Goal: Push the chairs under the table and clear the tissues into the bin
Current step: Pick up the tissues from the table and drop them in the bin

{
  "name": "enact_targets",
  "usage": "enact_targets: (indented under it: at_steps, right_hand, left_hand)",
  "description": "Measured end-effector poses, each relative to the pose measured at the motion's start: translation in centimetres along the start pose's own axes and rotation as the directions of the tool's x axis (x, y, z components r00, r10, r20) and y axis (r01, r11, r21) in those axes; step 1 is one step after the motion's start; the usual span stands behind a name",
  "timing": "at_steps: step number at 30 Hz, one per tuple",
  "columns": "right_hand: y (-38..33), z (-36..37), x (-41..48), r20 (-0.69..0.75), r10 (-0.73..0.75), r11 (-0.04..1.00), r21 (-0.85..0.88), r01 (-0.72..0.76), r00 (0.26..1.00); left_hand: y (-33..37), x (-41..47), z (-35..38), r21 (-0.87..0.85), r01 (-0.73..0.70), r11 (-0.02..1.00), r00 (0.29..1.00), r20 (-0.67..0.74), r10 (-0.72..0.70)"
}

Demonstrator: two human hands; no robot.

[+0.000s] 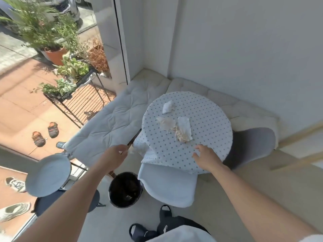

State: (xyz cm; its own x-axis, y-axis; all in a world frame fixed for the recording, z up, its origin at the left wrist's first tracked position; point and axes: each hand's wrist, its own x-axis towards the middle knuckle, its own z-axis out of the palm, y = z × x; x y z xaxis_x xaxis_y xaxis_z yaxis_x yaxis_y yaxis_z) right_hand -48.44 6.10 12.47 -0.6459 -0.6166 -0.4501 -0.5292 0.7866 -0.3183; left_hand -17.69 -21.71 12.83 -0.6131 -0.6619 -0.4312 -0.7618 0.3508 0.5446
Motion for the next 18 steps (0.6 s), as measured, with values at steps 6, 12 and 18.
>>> enact_targets:
  at_steps: [6, 12, 18]
  right_hand:
    - [-0.1, 0.8, 0.8, -0.039, 0.048, 0.997, 0.058, -0.046, 0.998]
    - [0.3, 0.7, 4.5, -0.058, 0.104, 0.978, 0.185, -0.091, 0.993]
    - [2.1, -0.1, 11.7, -0.03, 0.156, 0.949, 0.281, -0.141, 0.987]
  left_hand:
    - [2.7, 4.0, -0.2, 0.027, -0.084, 0.996, 0.994, 0.077, 0.081]
    - [5.5, 8.0, 0.0, 0.048, -0.106, 0.993, 0.991, 0.086, 0.101]
    - [7.7, 14.9, 1.5, 0.076, -0.076, 0.994, 0.992, 0.109, 0.068]
